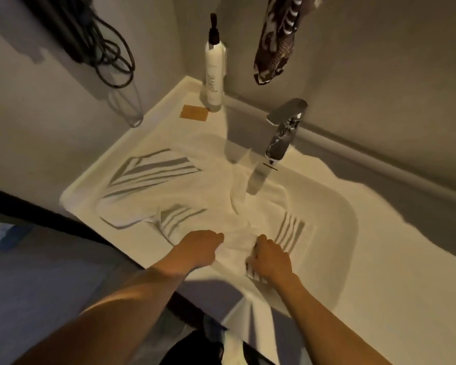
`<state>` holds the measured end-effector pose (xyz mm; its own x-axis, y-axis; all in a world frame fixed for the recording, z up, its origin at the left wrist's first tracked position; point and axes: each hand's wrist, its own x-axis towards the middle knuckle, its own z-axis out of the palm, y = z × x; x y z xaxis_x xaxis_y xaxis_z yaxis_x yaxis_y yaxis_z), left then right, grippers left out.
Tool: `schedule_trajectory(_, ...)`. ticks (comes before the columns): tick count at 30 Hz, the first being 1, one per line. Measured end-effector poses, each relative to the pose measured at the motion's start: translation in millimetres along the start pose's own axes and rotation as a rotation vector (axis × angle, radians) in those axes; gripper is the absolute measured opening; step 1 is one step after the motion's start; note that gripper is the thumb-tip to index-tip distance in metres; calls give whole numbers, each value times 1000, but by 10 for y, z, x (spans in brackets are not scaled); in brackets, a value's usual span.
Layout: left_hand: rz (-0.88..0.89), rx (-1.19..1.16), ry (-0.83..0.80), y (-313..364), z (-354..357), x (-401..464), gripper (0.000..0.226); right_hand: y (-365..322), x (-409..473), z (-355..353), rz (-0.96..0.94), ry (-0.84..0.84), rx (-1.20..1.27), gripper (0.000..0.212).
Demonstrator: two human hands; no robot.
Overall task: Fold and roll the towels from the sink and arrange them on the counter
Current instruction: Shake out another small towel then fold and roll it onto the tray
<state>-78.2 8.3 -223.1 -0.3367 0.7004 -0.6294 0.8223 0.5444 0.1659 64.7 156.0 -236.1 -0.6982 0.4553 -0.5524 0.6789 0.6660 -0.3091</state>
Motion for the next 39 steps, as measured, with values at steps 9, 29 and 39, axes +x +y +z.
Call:
schedule_trajectory(9, 62, -438, 329, -142, -981, -94, 12, 190, -71, -685, -109, -5, 78, 32)
schedule_trajectory(29, 973, -649, 707, 2910, -3179, -1826, 16, 743, -2226, -2771, -488, 630, 666, 74)
schedule_trajectory(39, 755, -301, 583, 3029, -3070, -1843, 49, 1881, -2832, -2906, -139, 683, 195, 25)
